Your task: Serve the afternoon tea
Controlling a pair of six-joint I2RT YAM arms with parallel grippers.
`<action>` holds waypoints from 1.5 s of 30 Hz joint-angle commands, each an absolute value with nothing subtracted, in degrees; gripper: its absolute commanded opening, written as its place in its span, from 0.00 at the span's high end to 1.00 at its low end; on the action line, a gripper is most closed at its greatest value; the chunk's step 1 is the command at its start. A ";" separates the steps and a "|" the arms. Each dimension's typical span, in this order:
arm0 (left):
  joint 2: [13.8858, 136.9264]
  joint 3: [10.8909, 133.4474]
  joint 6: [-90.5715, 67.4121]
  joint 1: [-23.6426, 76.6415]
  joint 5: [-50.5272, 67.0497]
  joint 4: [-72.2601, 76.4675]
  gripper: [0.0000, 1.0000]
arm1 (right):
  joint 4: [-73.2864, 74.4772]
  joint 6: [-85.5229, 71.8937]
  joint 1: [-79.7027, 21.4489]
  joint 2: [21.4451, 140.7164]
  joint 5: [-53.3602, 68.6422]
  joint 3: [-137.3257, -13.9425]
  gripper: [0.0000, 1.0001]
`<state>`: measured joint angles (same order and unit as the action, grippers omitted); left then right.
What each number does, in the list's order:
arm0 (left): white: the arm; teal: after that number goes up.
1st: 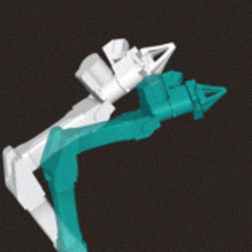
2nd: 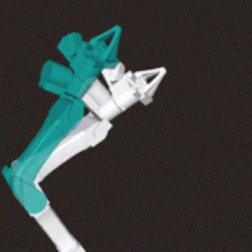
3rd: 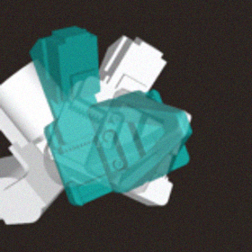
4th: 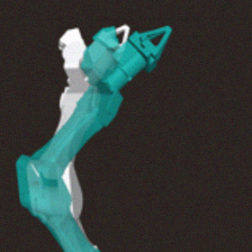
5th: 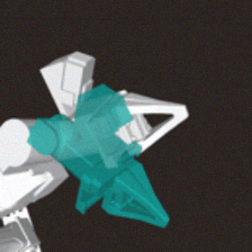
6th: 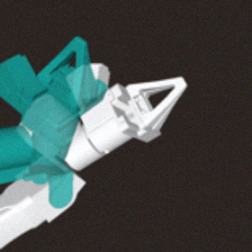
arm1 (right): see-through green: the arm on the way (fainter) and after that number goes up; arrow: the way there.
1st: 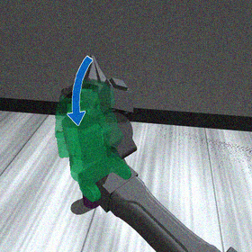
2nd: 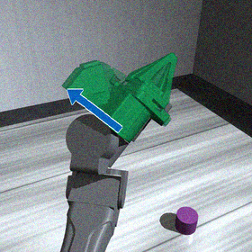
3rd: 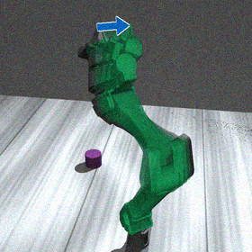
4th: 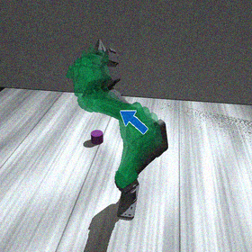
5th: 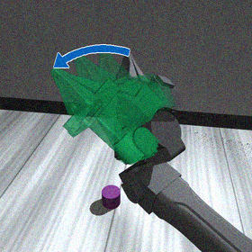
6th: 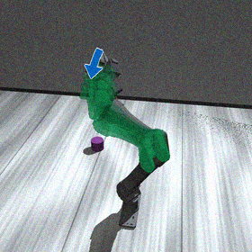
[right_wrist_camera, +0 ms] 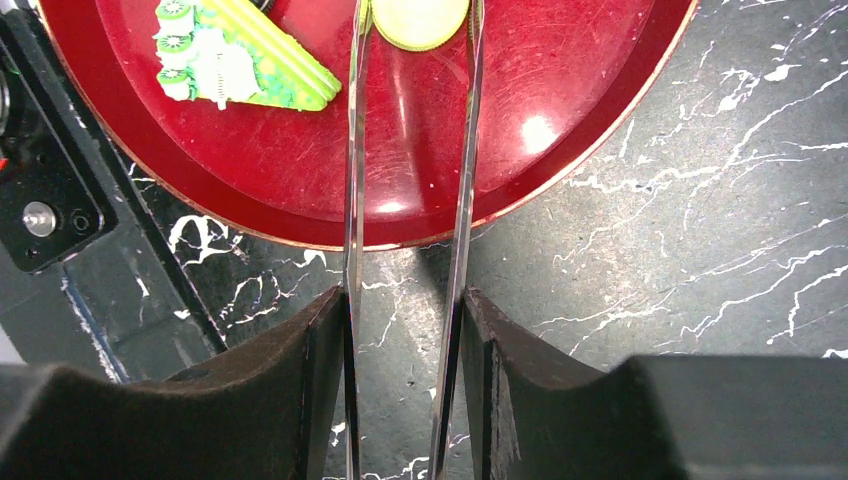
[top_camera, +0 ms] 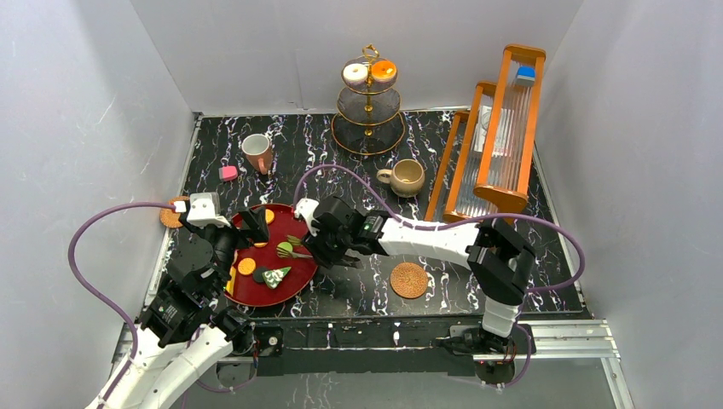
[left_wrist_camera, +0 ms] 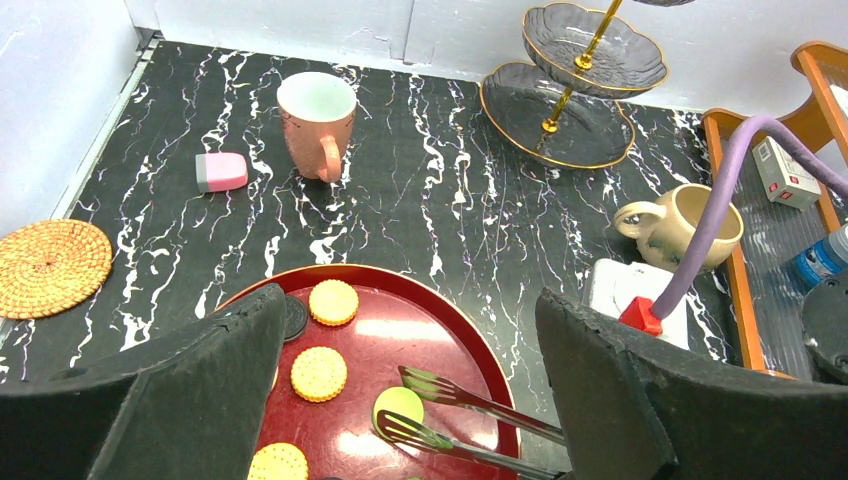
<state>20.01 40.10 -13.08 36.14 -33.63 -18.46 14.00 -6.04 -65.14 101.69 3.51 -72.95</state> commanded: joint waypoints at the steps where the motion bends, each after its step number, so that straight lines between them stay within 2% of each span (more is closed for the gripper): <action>1: 19.18 39.99 -13.27 36.36 -34.77 -18.04 0.08 | 14.55 -4.20 -66.72 101.65 -2.02 -76.29 0.48; 20: 19.01 39.99 -13.30 36.39 -34.66 -18.15 0.08 | 13.26 -7.28 -67.15 98.93 -4.31 -74.95 0.54; 45: 19.16 39.92 -13.36 36.39 -34.63 -18.13 0.08 | 16.77 -6.58 -67.06 100.98 -3.01 -76.12 0.49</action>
